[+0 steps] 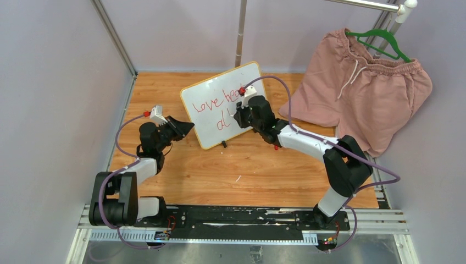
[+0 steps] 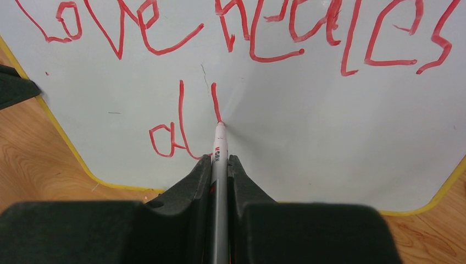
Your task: Write a sentence on the whiteboard
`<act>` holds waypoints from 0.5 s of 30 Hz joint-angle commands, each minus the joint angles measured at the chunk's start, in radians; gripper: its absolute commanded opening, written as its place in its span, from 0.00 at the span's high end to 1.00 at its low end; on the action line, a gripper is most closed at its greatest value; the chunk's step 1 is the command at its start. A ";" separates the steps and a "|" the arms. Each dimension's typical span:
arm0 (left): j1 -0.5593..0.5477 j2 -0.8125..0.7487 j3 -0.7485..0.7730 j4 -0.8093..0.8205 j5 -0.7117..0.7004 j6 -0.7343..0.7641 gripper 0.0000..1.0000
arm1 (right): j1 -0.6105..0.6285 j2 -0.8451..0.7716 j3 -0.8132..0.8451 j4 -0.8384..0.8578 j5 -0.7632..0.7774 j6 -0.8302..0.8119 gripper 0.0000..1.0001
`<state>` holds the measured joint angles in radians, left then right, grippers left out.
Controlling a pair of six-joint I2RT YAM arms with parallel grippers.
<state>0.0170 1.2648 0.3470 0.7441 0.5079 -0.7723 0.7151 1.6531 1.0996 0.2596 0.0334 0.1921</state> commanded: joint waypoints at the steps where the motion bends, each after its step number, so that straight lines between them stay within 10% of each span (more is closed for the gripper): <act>1: 0.000 -0.023 -0.004 -0.002 -0.007 0.007 1.00 | -0.001 -0.021 -0.035 0.006 0.013 0.015 1.00; 15: -0.002 -0.022 -0.005 -0.002 -0.008 0.007 1.00 | 0.005 -0.044 -0.082 0.000 0.016 0.021 1.00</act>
<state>0.0170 1.2644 0.3470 0.7444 0.5079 -0.7723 0.7155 1.6382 1.0389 0.2619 0.0307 0.2020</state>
